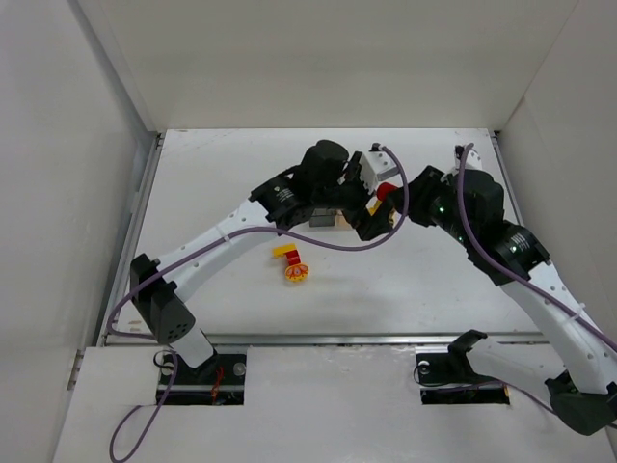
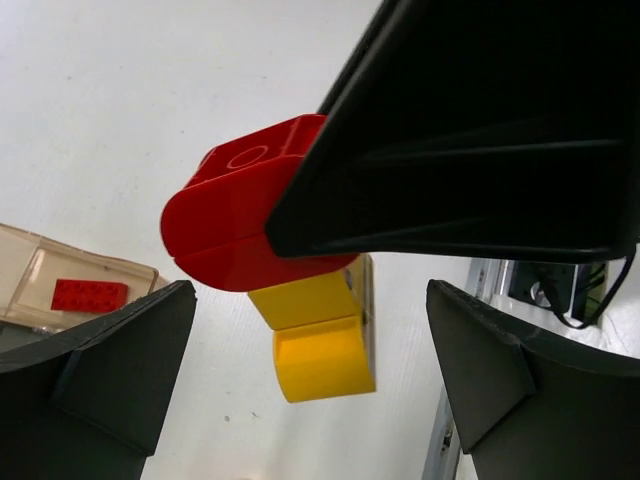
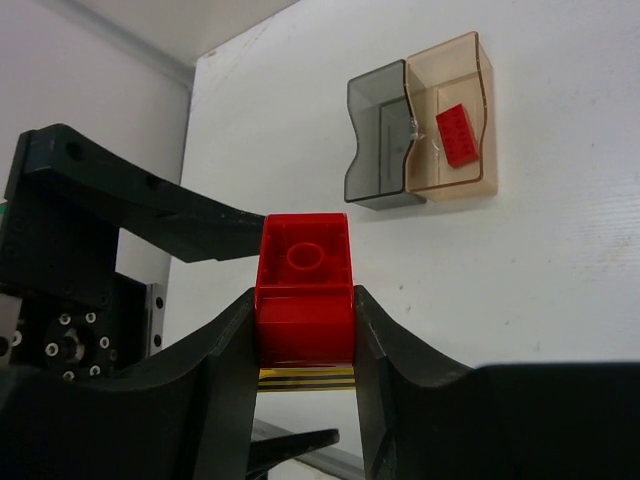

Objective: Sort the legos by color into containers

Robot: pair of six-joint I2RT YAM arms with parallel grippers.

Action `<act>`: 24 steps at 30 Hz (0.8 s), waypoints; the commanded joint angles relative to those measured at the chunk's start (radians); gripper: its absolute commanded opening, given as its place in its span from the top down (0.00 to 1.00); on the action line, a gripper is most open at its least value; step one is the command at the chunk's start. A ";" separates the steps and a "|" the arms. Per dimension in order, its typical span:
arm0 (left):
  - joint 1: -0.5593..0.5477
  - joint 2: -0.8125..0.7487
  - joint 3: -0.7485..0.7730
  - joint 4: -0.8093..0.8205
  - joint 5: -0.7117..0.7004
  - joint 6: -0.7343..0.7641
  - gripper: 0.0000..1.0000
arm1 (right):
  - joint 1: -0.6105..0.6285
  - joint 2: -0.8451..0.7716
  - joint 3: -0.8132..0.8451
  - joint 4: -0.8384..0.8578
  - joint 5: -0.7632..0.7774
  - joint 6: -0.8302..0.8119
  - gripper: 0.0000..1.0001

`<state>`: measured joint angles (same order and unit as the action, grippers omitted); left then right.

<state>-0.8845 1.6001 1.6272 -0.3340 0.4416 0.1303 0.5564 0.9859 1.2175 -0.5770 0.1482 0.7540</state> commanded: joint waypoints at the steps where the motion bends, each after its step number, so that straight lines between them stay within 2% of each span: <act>1: -0.017 -0.029 -0.013 0.009 -0.090 0.009 0.00 | 0.011 -0.030 -0.004 0.054 0.030 0.050 1.00; 6: -0.018 -0.029 -0.013 0.046 -0.072 0.020 0.00 | 0.031 -0.030 -0.024 0.054 -0.006 0.080 1.00; 9: -0.018 -0.020 -0.013 0.046 -0.084 0.040 0.05 | 0.031 -0.039 -0.035 0.054 -0.006 0.090 1.00; 14: -0.018 -0.020 -0.013 0.046 -0.058 0.049 0.39 | 0.031 -0.059 -0.056 0.072 -0.042 0.090 1.00; 15: -0.018 -0.011 -0.013 0.046 -0.058 0.058 0.50 | 0.031 -0.059 -0.067 0.072 -0.042 0.090 1.00; 19: -0.018 -0.011 -0.013 0.024 -0.015 0.068 0.69 | 0.031 -0.081 -0.088 0.092 -0.052 0.099 1.00; 22: -0.018 -0.011 -0.013 0.024 -0.003 0.068 0.76 | 0.031 -0.092 -0.098 0.101 -0.061 0.108 1.00; 24: -0.018 -0.011 -0.023 0.024 0.006 0.077 0.89 | 0.031 -0.092 -0.098 0.101 -0.071 0.108 1.00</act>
<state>-0.8974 1.6012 1.6119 -0.3443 0.4168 0.1787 0.5774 0.9127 1.1156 -0.5385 0.1303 0.8455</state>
